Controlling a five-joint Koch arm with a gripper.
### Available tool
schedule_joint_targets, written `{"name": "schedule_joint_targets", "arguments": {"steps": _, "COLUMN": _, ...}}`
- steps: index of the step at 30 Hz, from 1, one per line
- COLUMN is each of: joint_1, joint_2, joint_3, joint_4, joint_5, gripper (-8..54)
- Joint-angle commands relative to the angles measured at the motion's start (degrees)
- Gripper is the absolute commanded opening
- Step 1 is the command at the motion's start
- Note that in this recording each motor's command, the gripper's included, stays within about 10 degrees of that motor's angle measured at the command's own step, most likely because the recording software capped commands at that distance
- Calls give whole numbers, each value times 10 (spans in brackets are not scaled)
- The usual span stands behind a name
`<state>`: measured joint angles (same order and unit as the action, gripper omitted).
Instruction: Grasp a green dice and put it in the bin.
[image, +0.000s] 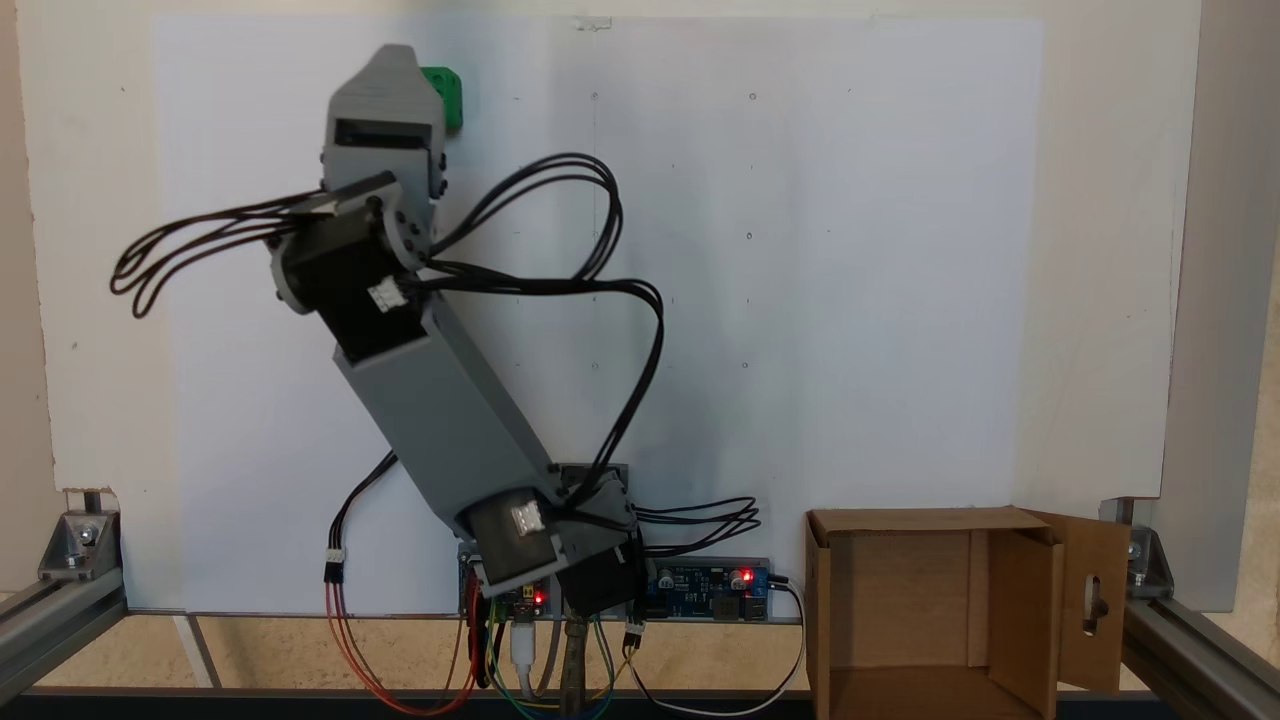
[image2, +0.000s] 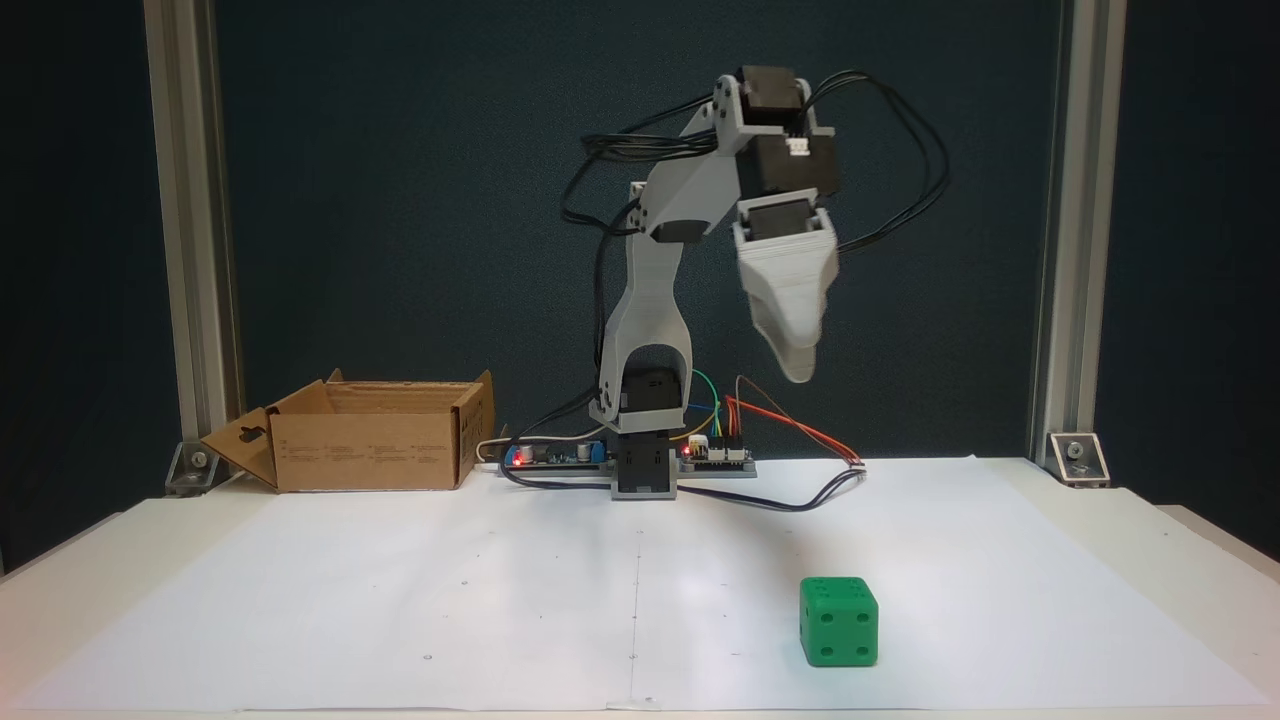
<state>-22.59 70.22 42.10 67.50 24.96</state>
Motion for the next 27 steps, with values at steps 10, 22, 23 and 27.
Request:
{"name": "schedule_joint_targets", "arguments": {"steps": 10, "joint_1": -17, "joint_2": -62, "joint_3": -82, "joint_4": 4, "joint_5": 44, "gripper": 426}}
{"name": "schedule_joint_targets", "arguments": {"steps": 22, "joint_1": -15, "joint_2": -142, "joint_3": -82, "joint_4": 3, "joint_5": 44, "gripper": 427}}
{"name": "schedule_joint_targets", "arguments": {"steps": 23, "joint_1": -15, "joint_2": -148, "joint_3": -82, "joint_4": 2, "joint_5": 44, "gripper": 427}}
{"name": "schedule_joint_targets", "arguments": {"steps": 27, "joint_1": -18, "joint_2": -159, "joint_3": -82, "joint_4": 0, "joint_5": 44, "gripper": 426}}
